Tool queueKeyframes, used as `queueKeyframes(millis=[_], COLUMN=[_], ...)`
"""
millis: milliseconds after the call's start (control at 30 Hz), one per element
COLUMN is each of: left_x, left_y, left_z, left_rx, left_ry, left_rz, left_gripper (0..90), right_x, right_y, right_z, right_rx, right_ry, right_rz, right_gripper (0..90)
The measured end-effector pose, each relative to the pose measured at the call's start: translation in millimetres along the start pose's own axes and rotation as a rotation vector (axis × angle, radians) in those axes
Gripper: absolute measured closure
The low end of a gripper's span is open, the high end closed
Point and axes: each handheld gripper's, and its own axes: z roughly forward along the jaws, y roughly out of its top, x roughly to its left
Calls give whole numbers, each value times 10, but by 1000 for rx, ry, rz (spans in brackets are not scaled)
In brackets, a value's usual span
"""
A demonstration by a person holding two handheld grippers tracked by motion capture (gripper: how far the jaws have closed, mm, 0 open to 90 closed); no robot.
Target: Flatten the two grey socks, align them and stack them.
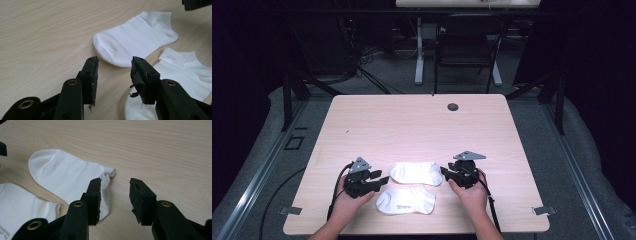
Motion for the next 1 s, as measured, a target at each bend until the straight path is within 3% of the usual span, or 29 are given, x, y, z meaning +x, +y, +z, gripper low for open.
queueKeyframes(millis=[133, 200, 367, 700, 1000], left_x=[-5, -13, -37, -34, -11], left_y=[86, 166, 256, 267, 216], left_z=[59, 143, 292, 502, 631], left_rx=[-5, 0, 13, 68, 119], left_ry=[-3, -25, -11, 5, 47], left_rz=[-3, -10, 0, 6, 25], left_gripper=[571, 579, 605, 585, 583], right_x=[4, 10, 0, 44, 84], right_y=[-33, -52, -38, -8, -57], right_z=[31, 52, 61, 122, 276], right_rx=[16, 19, 3, -20, 38], right_ry=[-1, -3, 5, 39, 32], right_rz=[-24, -42, -44, -42, -84], right_gripper=[606, 601, 594, 588, 626])
